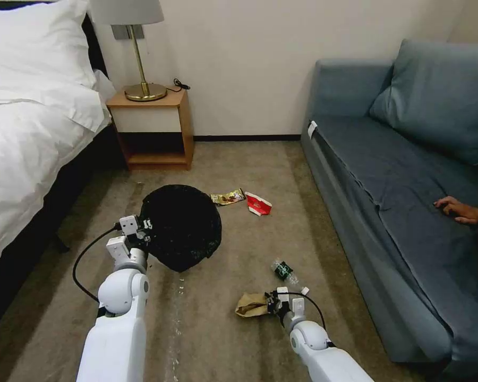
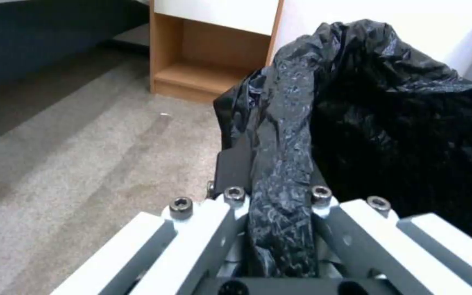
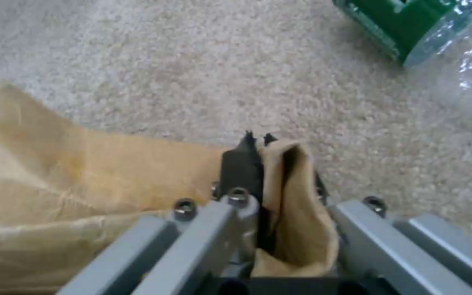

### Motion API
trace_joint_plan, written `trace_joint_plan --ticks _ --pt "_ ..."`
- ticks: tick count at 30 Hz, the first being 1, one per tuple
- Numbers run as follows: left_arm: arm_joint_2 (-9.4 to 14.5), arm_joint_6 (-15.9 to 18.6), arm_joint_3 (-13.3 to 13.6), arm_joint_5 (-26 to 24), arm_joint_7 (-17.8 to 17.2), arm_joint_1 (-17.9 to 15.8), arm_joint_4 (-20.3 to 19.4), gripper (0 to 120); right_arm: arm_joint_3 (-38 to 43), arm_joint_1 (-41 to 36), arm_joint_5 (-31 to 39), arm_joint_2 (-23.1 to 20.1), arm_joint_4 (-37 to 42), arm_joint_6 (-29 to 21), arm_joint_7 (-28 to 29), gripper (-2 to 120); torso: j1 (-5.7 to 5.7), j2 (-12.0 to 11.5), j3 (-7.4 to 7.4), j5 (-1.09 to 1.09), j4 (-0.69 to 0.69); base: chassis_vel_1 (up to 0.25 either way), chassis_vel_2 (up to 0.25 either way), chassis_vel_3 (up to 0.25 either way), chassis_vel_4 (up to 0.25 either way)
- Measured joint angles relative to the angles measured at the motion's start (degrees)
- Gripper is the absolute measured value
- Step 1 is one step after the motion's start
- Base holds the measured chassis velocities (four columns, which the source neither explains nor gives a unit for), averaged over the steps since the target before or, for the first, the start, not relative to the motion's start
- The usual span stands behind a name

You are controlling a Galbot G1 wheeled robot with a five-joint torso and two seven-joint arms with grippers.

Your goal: Pick up the trash bin, then pick up the garbage on the floor and place it into the trash bin.

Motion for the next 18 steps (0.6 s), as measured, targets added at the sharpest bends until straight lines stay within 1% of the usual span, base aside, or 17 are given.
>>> trace_joint_plan --ticks 3,13,16,18 --pt "0.00 0.00 0.00 0.05 0.00 -0.09 0.01 4 0.04 -0.11 -0.25 -0.17 0.06 0.22 0.00 0 0.00 0.00 0.00 0.00 0.00 0.000 0.000 0.000 0.000" --pt "0.11 -0.02 -0.18 0.08 0.03 0.13 0.17 4 -0.41 -0.59 -1.30 0.05 1.23 1.47 0.24 0 0.00 0.00 0.00 0.00 -0.02 0.000 0.000 0.000 0.000" --pt "0.19 -0.05 -0.42 0.02 0.05 0.18 0.24 4 -0.75 -0.68 -1.02 0.00 3.18 2.35 1.01 0 0.00 0.00 0.00 0.00 -0.01 0.000 0.000 0.000 0.000" --pt "0.16 -0.08 -0.58 -0.03 0.11 0.21 0.31 4 -1.07 -0.67 0.54 -0.05 5.51 2.68 2.59 0 0.00 0.00 0.00 0.00 -0.01 0.000 0.000 0.000 0.000"
